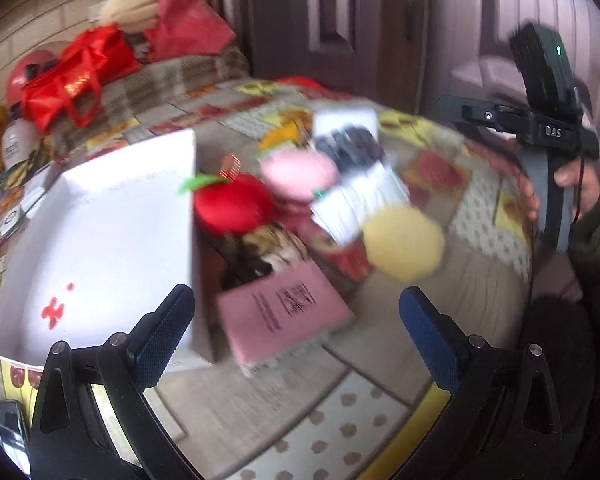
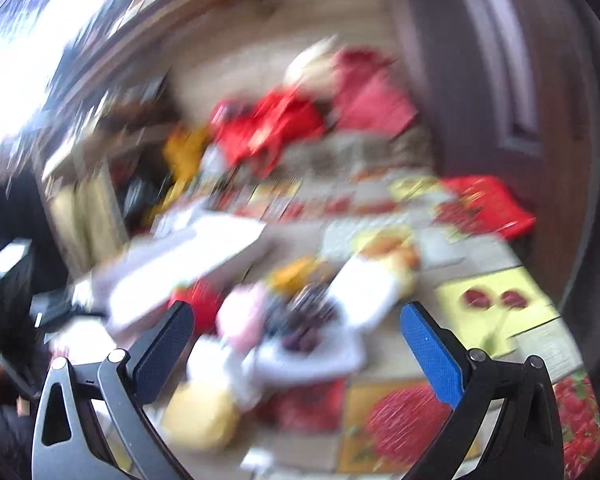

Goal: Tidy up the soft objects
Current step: 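Grasp the yellow octagonal sponge with the right tool while left tool reaches toward pink tissue pack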

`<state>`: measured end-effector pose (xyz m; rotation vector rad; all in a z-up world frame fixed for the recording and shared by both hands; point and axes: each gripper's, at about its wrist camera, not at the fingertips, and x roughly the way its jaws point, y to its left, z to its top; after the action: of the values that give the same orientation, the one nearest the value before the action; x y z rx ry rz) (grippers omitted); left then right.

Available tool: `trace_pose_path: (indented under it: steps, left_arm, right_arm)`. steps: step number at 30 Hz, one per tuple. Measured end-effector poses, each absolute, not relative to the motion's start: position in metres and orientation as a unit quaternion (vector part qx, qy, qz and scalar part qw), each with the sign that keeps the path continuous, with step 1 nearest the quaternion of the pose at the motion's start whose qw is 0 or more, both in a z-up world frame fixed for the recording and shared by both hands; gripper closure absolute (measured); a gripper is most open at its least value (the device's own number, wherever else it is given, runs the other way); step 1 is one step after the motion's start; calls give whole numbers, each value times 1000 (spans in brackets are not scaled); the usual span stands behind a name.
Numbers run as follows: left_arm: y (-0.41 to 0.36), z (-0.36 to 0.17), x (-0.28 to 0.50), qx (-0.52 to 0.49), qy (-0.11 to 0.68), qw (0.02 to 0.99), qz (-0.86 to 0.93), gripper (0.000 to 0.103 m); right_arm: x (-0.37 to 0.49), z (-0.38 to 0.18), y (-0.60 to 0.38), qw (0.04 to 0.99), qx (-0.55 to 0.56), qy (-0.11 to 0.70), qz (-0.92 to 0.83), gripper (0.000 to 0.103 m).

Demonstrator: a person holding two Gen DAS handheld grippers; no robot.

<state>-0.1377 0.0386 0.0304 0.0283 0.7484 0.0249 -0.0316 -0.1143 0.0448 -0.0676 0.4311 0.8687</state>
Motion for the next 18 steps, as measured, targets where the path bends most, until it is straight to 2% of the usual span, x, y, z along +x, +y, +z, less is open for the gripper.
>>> trace_pose_path:
  steps: [5, 9, 14, 15, 17, 18]
  left_arm:
    - [35, 22, -127, 7, 387, 922, 5, 0]
    - [41, 20, -124, -5, 390, 921, 17, 1]
    - [43, 21, -126, -4, 390, 921, 17, 0]
    - [43, 21, -126, -6, 389, 921, 17, 1]
    - [44, 22, -125, -8, 389, 921, 16, 1]
    - [44, 22, -124, -8, 390, 921, 13, 1]
  right_arm:
    - [-48, 20, -74, 848, -138, 262, 439, 0]
    - [-57, -1, -67, 826, -159, 303, 447, 0]
    - [-71, -9, -56, 817, -195, 315, 443, 0]
    - [-71, -11, -52, 812, -200, 320, 445, 5]
    - [-74, -17, -46, 802, -206, 329, 453, 26]
    - [-73, -22, -44, 794, -209, 338, 459, 32]
